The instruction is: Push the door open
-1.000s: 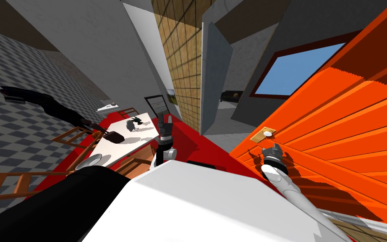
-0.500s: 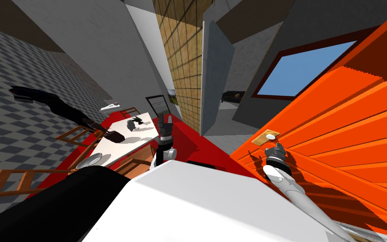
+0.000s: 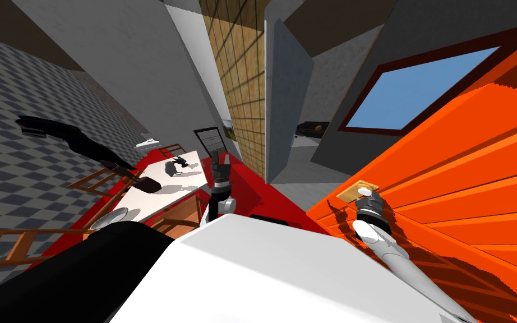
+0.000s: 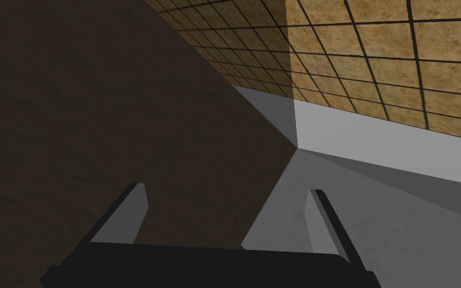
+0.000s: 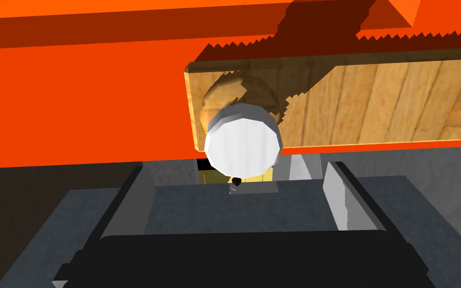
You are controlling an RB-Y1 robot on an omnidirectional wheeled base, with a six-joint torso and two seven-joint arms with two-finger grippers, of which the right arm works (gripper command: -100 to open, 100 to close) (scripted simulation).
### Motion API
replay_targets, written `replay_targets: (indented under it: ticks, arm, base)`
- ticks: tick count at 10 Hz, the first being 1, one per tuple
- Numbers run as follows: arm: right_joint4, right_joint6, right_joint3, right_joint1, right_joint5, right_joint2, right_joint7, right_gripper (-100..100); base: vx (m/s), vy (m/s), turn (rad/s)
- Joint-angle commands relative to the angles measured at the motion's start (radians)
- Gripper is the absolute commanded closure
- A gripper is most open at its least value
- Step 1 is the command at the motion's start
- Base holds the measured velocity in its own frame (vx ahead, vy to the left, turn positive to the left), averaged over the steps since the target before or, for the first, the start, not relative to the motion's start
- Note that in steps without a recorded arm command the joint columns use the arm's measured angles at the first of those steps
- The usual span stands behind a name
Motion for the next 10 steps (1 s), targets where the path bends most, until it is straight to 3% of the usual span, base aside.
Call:
replay_targets:
  ticks: [1,3,4,9,10]
  arm:
    - [0.009,-0.001,-0.002,-0.006,-0.004,-0.002,0.002,-100]
    - [0.011,0.000,-0.001,-0.007,-0.005,-0.003,0.001,-100]
    - [0.011,0.000,-0.001,-0.007,-0.005,-0.003,0.001,100]
    - [0.011,0.000,-0.001,-0.007,-0.005,-0.003,0.001,100]
    - [0.012,0.005,-0.001,-0.015,-0.012,-0.007,-0.029,100]
  base:
    - [0.164,-0.173,0.044]
    - [0.117,-0.103,0.033]
    - [-0.008,0.003,-0.010]
    - [-0.007,0.004,0.002]
    - [0.019,-0.013,-0.021]
